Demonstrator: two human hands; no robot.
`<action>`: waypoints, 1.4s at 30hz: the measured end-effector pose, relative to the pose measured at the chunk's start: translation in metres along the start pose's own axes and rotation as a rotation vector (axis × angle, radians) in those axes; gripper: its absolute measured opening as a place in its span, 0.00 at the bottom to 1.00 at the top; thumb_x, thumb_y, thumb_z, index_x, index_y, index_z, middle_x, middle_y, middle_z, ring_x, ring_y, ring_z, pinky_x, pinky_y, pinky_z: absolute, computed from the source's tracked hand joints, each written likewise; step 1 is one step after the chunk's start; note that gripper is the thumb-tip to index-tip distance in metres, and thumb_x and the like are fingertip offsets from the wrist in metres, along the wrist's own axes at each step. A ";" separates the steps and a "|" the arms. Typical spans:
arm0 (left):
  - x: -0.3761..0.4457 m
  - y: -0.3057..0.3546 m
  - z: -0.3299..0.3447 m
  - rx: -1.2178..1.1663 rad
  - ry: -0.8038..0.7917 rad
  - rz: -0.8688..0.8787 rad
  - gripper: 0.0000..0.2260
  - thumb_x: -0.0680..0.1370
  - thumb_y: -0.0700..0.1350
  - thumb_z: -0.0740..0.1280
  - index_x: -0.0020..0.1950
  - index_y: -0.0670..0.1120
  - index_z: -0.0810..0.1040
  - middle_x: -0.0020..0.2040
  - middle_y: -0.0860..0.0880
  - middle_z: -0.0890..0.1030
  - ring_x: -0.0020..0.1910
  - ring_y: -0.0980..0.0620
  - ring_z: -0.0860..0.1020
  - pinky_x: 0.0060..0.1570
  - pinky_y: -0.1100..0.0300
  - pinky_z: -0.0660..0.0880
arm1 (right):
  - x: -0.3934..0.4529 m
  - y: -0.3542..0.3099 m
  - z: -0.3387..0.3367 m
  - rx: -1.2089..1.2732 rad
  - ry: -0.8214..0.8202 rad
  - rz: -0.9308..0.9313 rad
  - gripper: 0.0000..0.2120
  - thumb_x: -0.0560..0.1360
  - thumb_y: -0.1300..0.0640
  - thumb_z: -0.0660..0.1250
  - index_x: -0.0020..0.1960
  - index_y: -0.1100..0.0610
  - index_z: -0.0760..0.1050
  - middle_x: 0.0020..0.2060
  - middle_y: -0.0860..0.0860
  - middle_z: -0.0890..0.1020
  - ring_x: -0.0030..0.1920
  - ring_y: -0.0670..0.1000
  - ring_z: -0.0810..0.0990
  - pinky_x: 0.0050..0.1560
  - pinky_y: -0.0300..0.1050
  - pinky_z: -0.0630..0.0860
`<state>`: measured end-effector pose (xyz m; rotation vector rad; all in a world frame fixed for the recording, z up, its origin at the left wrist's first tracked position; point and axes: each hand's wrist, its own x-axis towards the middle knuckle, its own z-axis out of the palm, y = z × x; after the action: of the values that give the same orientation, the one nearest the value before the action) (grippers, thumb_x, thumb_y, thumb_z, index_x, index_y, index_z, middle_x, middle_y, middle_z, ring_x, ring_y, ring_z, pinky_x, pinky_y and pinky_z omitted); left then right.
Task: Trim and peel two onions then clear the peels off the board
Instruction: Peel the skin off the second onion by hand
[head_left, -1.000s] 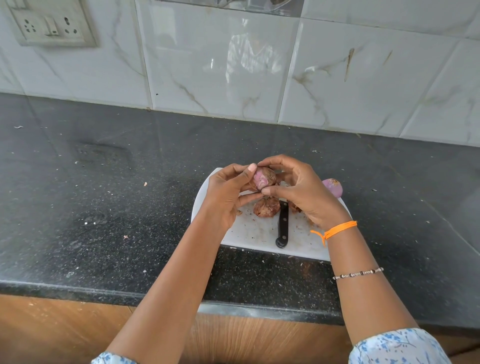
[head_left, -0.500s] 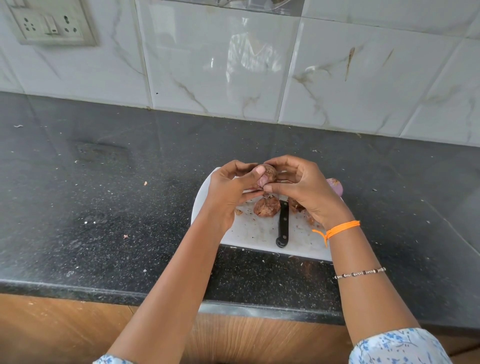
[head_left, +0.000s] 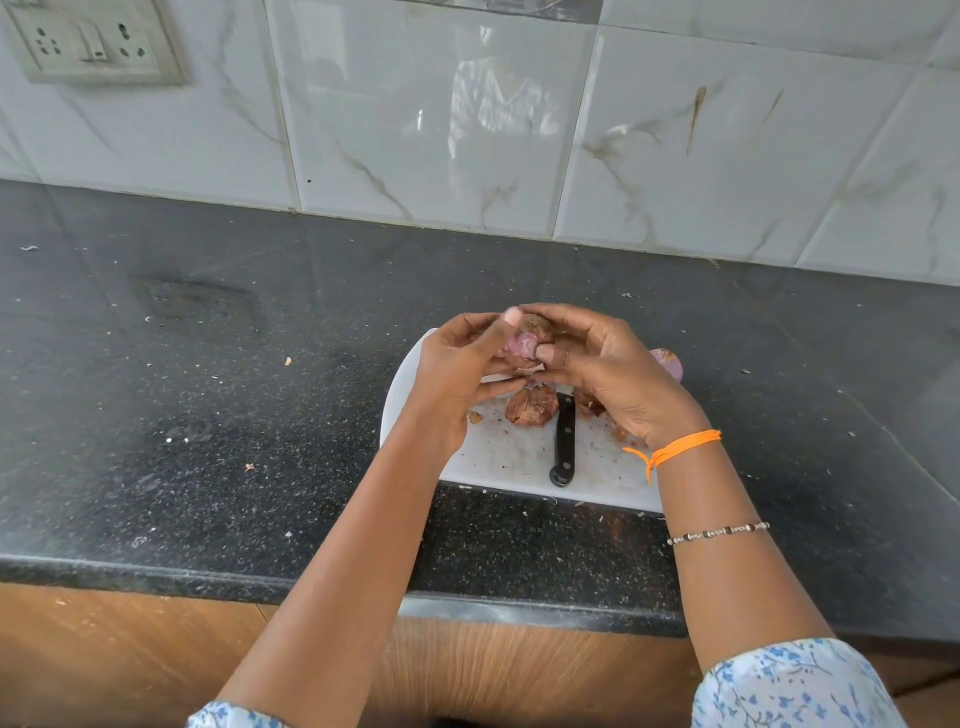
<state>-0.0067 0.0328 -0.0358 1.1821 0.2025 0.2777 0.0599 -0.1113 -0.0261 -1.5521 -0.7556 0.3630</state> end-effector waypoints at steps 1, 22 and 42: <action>-0.001 0.000 0.000 0.025 -0.010 0.002 0.07 0.73 0.44 0.72 0.47 0.43 0.78 0.46 0.43 0.83 0.41 0.48 0.84 0.40 0.56 0.81 | 0.000 0.000 0.000 -0.005 -0.012 0.006 0.18 0.73 0.66 0.68 0.60 0.53 0.76 0.55 0.55 0.82 0.56 0.53 0.82 0.54 0.50 0.80; 0.000 -0.003 -0.001 0.000 0.043 -0.006 0.06 0.79 0.41 0.63 0.45 0.41 0.78 0.37 0.46 0.83 0.34 0.52 0.83 0.35 0.60 0.81 | 0.000 0.001 -0.004 0.121 -0.053 0.075 0.17 0.72 0.62 0.67 0.60 0.56 0.73 0.60 0.59 0.78 0.55 0.56 0.81 0.53 0.50 0.80; -0.003 -0.004 0.002 0.046 0.040 0.033 0.10 0.73 0.39 0.72 0.36 0.41 0.73 0.34 0.44 0.83 0.34 0.48 0.84 0.32 0.57 0.81 | 0.001 0.005 -0.006 -0.192 -0.027 0.024 0.24 0.67 0.68 0.74 0.61 0.55 0.76 0.58 0.52 0.80 0.59 0.49 0.79 0.62 0.46 0.75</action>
<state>-0.0084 0.0289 -0.0383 1.2272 0.2252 0.3274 0.0658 -0.1149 -0.0303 -1.7407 -0.8131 0.3373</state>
